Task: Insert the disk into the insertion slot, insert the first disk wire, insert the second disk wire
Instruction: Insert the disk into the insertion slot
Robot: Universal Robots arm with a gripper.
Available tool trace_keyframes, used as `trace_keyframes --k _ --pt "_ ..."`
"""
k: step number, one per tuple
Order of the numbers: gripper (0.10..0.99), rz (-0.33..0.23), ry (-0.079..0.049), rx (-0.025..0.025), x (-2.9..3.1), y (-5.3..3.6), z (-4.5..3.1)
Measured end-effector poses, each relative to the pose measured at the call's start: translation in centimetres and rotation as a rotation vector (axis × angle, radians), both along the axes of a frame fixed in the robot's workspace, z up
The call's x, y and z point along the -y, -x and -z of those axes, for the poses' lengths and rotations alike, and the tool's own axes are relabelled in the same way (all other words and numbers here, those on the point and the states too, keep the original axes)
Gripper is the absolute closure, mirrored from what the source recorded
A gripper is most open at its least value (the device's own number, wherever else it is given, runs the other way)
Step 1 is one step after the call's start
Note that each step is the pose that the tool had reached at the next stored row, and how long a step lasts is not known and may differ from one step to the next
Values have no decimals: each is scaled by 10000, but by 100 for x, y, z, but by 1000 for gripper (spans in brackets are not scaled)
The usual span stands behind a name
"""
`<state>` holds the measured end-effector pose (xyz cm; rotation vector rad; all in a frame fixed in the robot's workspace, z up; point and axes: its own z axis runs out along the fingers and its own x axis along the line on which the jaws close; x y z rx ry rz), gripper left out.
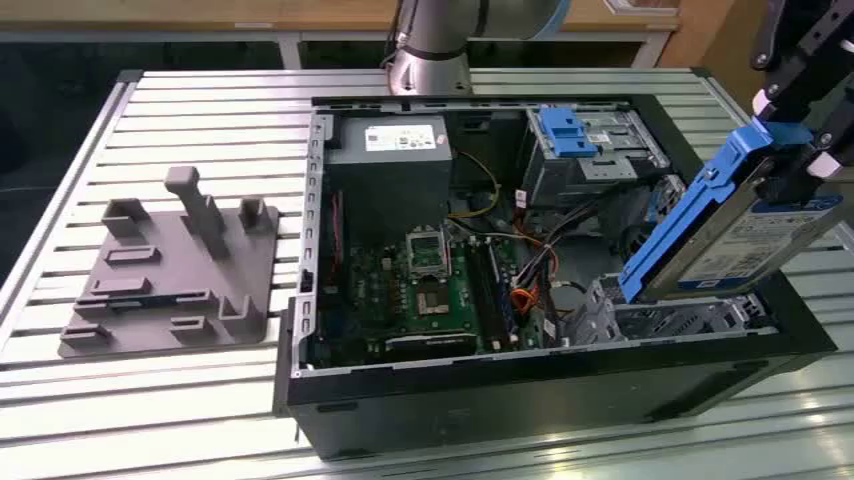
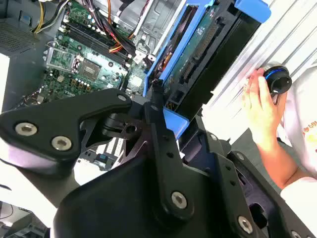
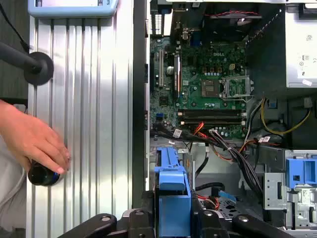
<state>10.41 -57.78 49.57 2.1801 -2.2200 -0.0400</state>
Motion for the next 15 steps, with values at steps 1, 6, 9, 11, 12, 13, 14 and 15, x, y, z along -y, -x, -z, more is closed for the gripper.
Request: trace_keyframes --k 1,6,9,11,12,13,14,15 --pt "722 0 0 0 0 0 0" --pt "722 0 0 0 0 0 0" --pt "722 -1 0 0 0 1 0" --pt "722 0 1 0 0 2 0" --pt "722 0 0 0 0 3 0" --pt "722 0 -4 0 0 3 0" --pt "722 0 -25 0 0 4 0" --pt "722 0 -63 0 0 5 1"
